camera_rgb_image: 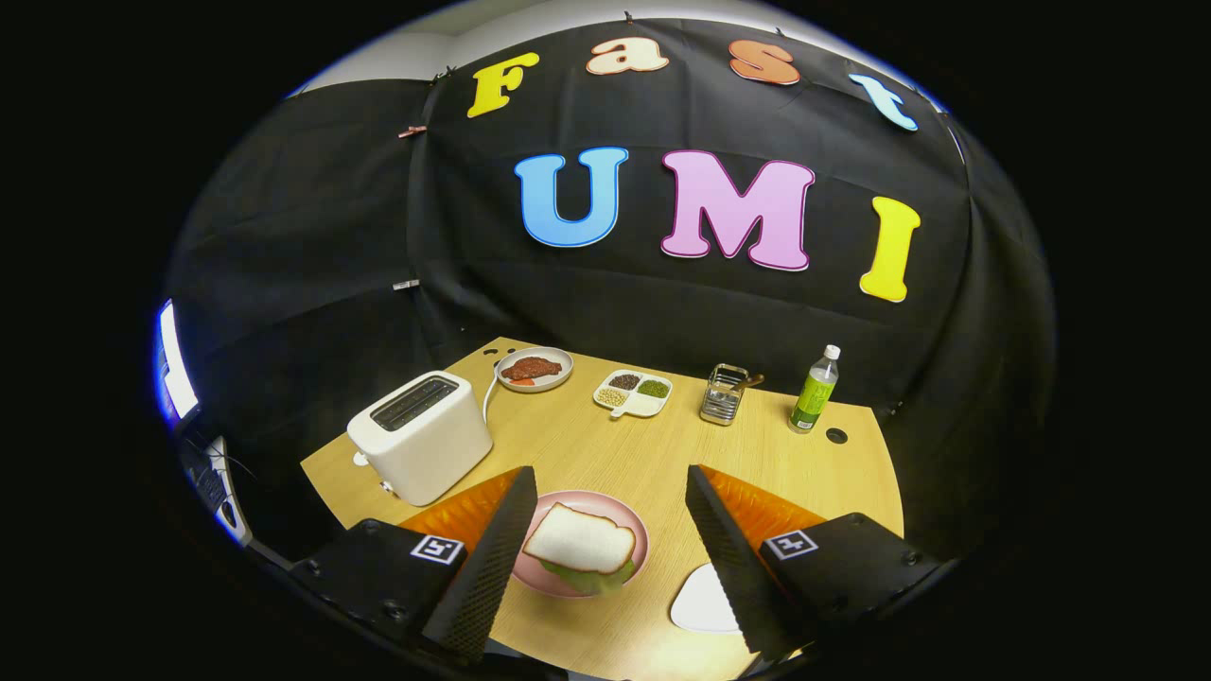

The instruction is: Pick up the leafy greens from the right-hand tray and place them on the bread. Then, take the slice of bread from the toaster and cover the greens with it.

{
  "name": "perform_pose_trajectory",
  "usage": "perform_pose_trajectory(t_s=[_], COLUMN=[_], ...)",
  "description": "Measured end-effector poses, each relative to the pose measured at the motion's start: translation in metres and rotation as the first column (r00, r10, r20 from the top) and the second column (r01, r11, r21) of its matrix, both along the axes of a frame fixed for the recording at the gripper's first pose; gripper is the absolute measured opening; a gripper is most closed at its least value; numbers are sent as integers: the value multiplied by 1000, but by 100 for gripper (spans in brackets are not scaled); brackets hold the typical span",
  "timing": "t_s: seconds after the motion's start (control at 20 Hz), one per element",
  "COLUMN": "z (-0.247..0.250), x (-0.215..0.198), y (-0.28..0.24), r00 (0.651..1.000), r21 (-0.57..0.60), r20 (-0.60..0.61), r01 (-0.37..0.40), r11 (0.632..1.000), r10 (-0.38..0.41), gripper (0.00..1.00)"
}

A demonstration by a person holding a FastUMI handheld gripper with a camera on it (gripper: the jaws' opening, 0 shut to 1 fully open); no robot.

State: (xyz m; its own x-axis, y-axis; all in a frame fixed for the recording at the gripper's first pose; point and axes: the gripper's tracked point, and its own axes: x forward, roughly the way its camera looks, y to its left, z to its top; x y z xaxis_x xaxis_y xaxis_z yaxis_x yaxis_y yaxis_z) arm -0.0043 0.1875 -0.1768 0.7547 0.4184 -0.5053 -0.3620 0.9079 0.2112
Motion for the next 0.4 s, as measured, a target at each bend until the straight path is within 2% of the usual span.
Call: perform_pose_trajectory(t_s=[0.4], z=[3], x=[2], y=[-15], r00=[998], r21=[16], r20=[5], r01=[64], r11=[998], r10=[-64], gripper=[99])
